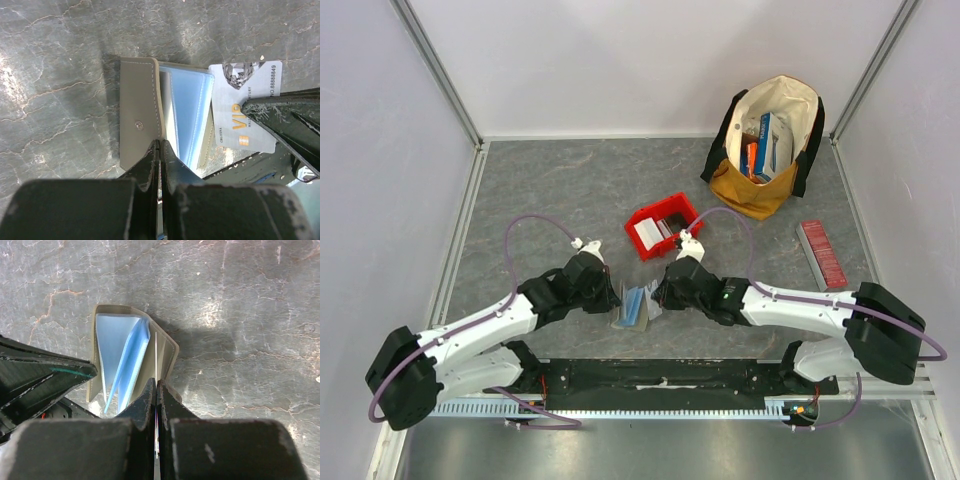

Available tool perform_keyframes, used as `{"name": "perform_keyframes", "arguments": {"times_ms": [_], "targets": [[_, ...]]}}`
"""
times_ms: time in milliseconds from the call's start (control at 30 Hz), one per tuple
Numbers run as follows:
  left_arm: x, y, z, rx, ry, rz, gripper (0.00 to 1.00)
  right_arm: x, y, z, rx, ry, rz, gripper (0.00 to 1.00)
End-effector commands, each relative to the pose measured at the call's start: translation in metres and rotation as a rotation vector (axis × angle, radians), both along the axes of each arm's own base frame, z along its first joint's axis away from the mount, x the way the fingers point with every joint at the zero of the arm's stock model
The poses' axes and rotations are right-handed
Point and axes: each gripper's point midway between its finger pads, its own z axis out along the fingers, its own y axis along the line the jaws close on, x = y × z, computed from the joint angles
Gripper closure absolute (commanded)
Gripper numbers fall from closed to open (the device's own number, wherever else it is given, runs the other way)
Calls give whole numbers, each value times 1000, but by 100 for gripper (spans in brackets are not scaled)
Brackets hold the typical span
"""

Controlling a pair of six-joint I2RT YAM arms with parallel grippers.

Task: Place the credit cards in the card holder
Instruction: Open the card holder at the center of the board.

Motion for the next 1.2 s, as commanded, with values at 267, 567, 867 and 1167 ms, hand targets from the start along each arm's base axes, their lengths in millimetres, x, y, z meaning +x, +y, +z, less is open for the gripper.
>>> {"name": "perform_keyframes", "arguments": {"times_ms": [267,567,867,1167], "targets": [[-10,-9,14,-165,56,85,98,7,2,8,95,31,-81,100],[-23,7,-11,-220,104,198,98,9,1,0,70,38,-88,100],[-28,38,-42,-79,91,244,98,13,-5,-11,2,32,-86,100],[-16,29,-18,-65,11,164,98,18,-11,-11,-76,-5,-68,100]]}}
